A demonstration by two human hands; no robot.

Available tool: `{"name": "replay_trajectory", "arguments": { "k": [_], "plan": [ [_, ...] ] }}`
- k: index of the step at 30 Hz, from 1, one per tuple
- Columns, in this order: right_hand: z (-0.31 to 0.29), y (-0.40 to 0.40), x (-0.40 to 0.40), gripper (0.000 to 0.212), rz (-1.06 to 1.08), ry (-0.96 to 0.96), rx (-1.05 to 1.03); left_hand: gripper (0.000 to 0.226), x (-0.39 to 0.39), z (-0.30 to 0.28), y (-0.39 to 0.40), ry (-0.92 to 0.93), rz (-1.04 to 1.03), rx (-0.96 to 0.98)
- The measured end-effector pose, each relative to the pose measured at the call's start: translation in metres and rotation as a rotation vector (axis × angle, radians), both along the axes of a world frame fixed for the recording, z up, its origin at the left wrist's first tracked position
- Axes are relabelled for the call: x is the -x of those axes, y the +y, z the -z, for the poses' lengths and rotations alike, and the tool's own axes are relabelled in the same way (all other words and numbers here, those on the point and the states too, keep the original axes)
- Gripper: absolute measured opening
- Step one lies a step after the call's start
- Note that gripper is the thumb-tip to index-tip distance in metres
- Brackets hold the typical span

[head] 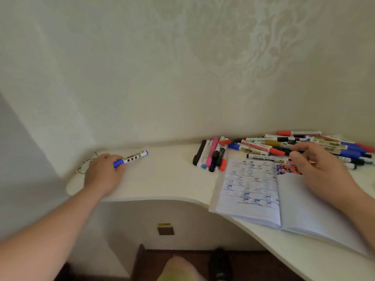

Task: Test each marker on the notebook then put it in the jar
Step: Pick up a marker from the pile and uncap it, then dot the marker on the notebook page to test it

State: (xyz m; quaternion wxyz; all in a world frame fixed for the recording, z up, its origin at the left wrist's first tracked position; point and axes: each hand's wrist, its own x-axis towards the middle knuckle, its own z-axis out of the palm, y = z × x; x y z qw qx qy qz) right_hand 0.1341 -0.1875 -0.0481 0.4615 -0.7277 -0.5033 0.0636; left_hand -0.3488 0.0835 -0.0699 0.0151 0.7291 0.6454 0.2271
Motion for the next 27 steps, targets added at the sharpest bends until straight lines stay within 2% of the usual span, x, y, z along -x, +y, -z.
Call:
{"name": "replay_trajectory", "arguments": {
  "k": [3,6,10,12,15,17,20,21,23,27],
  "plan": [
    [0.003,-0.001,0.0,0.012,0.027,-0.013,-0.002,0.022,0.009,0.007,0.007,0.042,-0.073,0.093],
    [0.003,0.0,-0.001,0.014,0.049,-0.011,0.007,0.025,0.007,0.004,0.009,0.006,-0.045,0.108],
    [-0.001,0.002,-0.001,0.01,0.046,0.009,-0.019,0.039,-0.013,-0.009,0.002,0.081,-0.079,0.114],
    [-0.002,0.002,0.0,0.01,0.028,0.003,-0.013,0.037,-0.029,-0.01,-0.002,0.166,-0.105,0.025],
    [-0.002,0.003,0.0,0.01,0.005,-0.013,-0.018,0.034,-0.07,-0.01,-0.015,0.255,0.109,-0.191],
    [-0.002,0.003,0.0,0.009,-0.006,-0.017,-0.026,0.03,-0.112,-0.014,-0.025,0.197,0.255,-0.127],
    [-0.002,0.003,0.0,0.009,-0.02,-0.008,-0.038,0.033,-0.174,-0.022,-0.034,-0.082,0.412,0.177],
    [-0.002,0.002,0.0,0.009,-0.023,0.002,-0.036,0.035,-0.19,-0.022,-0.035,-0.11,0.483,0.222],
    [-0.002,0.001,-0.003,0.009,-0.018,0.027,-0.032,0.039,-0.212,-0.02,-0.035,-0.077,0.557,0.23],
    [-0.001,0.001,-0.009,0.007,-0.029,0.025,-0.049,0.043,-0.23,-0.022,-0.024,0.037,0.496,0.232]
  ]
}}
